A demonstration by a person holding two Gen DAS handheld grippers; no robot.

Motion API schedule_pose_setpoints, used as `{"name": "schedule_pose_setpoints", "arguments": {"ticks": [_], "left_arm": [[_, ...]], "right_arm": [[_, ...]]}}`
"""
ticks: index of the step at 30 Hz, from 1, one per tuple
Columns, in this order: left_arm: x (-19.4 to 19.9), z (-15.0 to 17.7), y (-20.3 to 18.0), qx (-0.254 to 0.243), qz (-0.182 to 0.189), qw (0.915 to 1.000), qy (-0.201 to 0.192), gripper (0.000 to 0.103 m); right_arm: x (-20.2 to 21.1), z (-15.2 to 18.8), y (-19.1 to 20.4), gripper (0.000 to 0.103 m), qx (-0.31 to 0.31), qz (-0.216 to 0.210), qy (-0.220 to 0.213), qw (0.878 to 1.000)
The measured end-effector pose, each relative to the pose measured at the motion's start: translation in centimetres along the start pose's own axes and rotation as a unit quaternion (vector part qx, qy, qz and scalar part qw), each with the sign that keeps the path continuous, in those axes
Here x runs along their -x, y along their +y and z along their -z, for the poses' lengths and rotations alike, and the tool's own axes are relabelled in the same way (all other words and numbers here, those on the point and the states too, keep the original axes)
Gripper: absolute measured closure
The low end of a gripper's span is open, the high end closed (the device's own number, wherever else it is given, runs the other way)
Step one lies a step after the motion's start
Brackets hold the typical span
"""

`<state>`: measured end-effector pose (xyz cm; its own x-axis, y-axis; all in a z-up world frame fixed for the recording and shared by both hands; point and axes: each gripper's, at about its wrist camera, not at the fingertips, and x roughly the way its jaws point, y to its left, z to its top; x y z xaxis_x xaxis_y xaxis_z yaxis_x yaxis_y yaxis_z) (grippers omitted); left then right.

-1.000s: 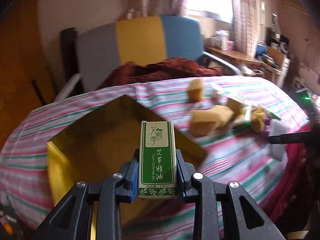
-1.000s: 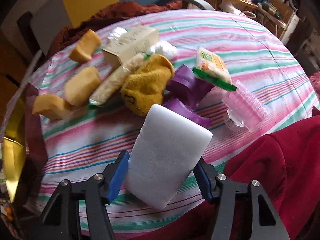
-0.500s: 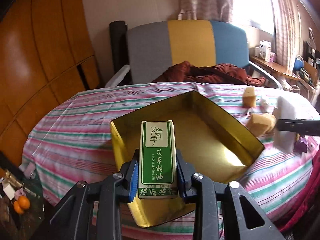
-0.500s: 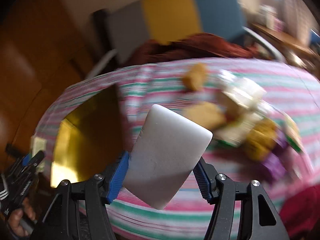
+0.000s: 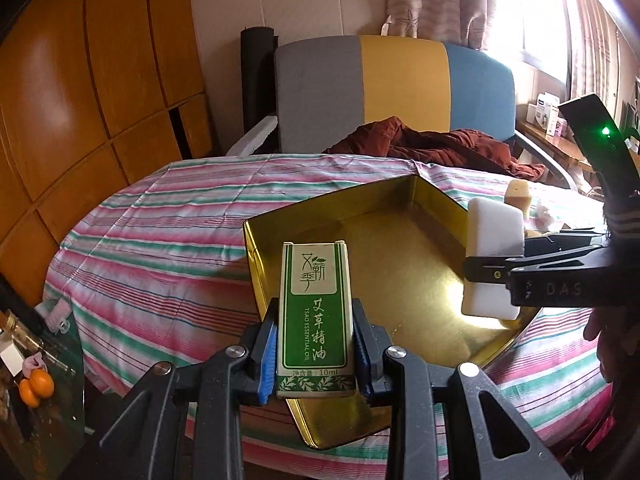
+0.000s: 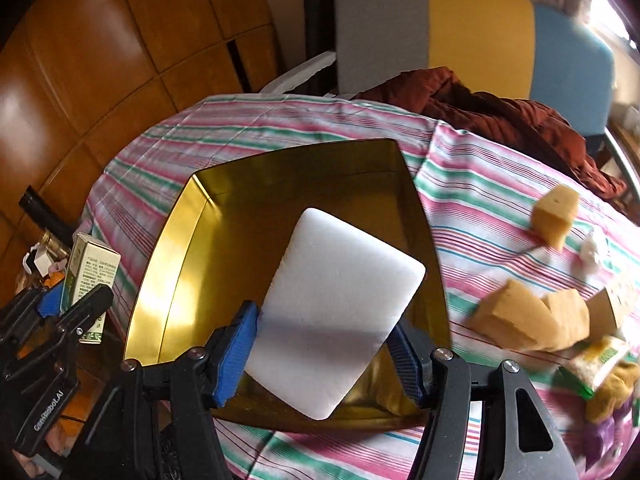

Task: Organize objects
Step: 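Lower green box and white block into the gold tray and open both tools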

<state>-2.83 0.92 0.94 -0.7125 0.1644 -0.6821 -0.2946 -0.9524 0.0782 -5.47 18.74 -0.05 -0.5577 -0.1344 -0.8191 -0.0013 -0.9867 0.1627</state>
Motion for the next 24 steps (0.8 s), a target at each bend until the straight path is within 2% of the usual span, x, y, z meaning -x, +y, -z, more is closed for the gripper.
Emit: {"name": "schedule_pose_setpoints", "arguments": {"ticks": [8,14,18,21,24], "left_arm": [[-0.4,0.0,0.3,0.007,-0.006,0.9999,0.005,0.072],[-0.4,0.0,0.5,0.013,-0.007,0.9999,0.006,0.062],[-0.4,0.2,0.6,0.017,-0.004,0.9998,0.009,0.059],[-0.5,0.2,0.4,0.014,-0.009,0.9998,0.010,0.059],[-0.6,0.4,0.6,0.022,-0.009,0.9997,0.012,0.059]], "right_arm": [[-1.6,-0.4,1.1,0.036,0.012,-0.006,0.009,1.000],[-1.9,-0.2,1.5,0.032,0.016,-0.008,0.011,1.000],[-1.8,0.2,2.1,0.019,0.031,0.002,0.007,0.999],[-1.4,0.5,2.8,0.010,0.053,0.027,-0.007,0.998],[-0.6,0.9,3.4,0.005,0.070,0.064,-0.039,0.995]]}}
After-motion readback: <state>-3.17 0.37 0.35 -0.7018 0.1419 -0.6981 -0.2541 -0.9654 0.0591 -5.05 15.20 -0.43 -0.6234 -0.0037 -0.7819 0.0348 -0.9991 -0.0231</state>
